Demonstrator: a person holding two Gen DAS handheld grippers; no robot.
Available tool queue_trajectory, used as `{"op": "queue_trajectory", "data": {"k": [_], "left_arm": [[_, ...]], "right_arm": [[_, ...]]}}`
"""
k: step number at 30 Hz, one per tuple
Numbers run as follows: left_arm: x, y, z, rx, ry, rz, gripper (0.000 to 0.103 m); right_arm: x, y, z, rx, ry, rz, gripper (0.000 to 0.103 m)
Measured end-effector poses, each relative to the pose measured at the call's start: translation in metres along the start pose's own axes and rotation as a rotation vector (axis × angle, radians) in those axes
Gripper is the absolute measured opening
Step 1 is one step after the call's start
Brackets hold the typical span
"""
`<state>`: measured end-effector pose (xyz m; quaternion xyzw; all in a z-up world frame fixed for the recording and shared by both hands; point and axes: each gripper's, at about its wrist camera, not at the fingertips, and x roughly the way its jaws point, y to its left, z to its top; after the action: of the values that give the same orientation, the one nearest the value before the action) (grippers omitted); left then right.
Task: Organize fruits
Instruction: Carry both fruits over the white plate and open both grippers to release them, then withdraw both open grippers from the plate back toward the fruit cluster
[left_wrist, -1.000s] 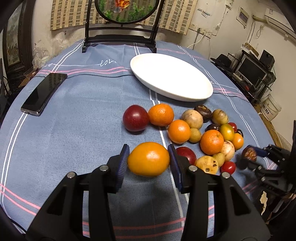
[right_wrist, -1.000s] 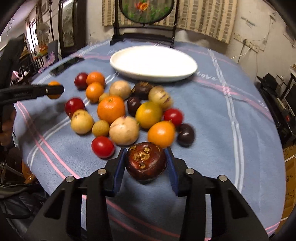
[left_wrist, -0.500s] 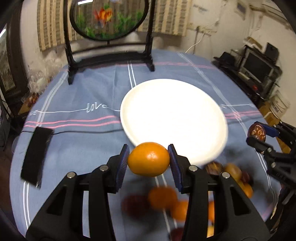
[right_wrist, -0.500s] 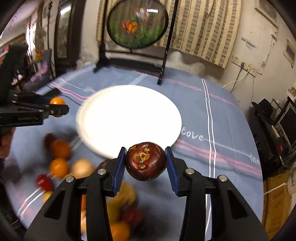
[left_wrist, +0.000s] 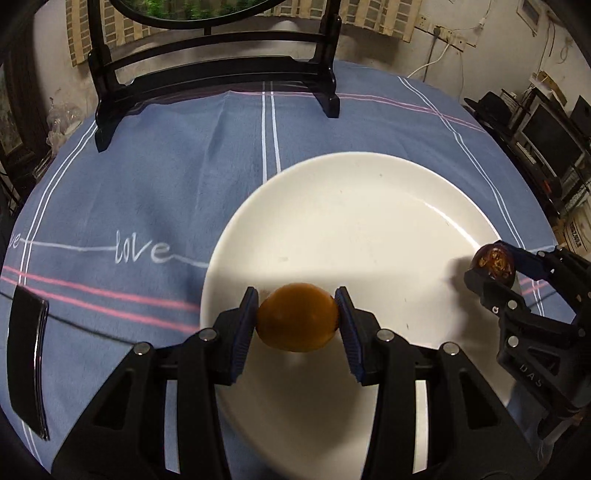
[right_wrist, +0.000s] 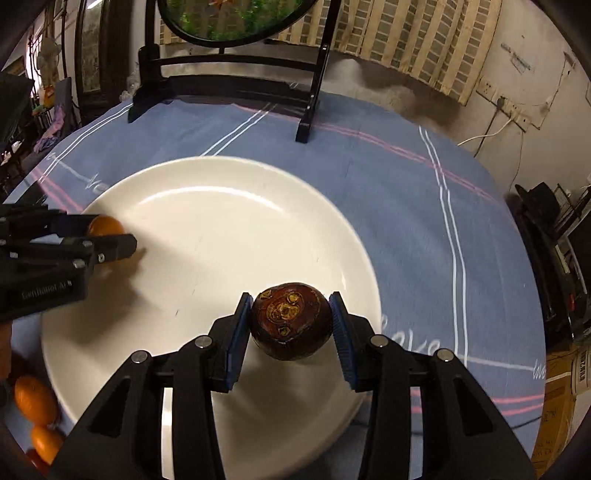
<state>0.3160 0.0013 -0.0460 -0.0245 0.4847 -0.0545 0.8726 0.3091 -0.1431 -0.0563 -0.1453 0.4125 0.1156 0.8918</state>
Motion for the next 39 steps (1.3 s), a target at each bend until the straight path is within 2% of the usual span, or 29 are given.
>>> {"op": "queue_trajectory", "data": {"k": [2, 4, 5, 6, 7, 10, 15, 27, 34, 39], "left_arm": [[0.009, -0.003, 0.007, 0.003, -0.001, 0.019, 0.044], [0.011, -0.003, 0.011, -0.016, 0.0, 0.028, 0.045], [0.01, -0.001, 0.012, -0.037, -0.003, 0.02, 0.056], [0.006, -0.001, 0.012, -0.047, -0.014, 0.019, 0.063], [-0.004, -0.001, 0.01, -0.046, -0.051, 0.025, 0.071], [-0.036, -0.007, 0.002, 0.016, -0.123, 0.031, 0.072], [-0.084, -0.004, -0.025, 0.06, -0.187, 0.014, 0.082], [-0.15, 0.02, -0.129, 0.063, -0.222, 0.011, 0.082], [-0.164, 0.025, -0.178, 0.055, -0.205, 0.003, 0.082], [-0.162, 0.026, -0.205, 0.033, -0.178, -0.02, 0.082]], "right_arm": [[0.009, 0.0, 0.008, 0.0, 0.013, -0.003, 0.043], [0.016, 0.004, 0.011, -0.018, 0.034, -0.008, 0.048], [0.014, 0.005, 0.011, -0.018, 0.023, -0.035, 0.05], [0.011, 0.004, 0.011, -0.007, 0.004, -0.044, 0.061], [0.004, 0.002, 0.009, 0.01, -0.02, -0.036, 0.064], [-0.019, -0.009, -0.003, 0.067, -0.049, 0.019, 0.064], [-0.059, -0.023, -0.034, 0.096, -0.089, 0.043, 0.064], [-0.137, -0.026, -0.145, 0.179, -0.124, 0.093, 0.064], [-0.157, -0.024, -0.202, 0.255, -0.111, 0.144, 0.064], [-0.165, -0.018, -0.221, 0.278, -0.104, 0.157, 0.064]]}}
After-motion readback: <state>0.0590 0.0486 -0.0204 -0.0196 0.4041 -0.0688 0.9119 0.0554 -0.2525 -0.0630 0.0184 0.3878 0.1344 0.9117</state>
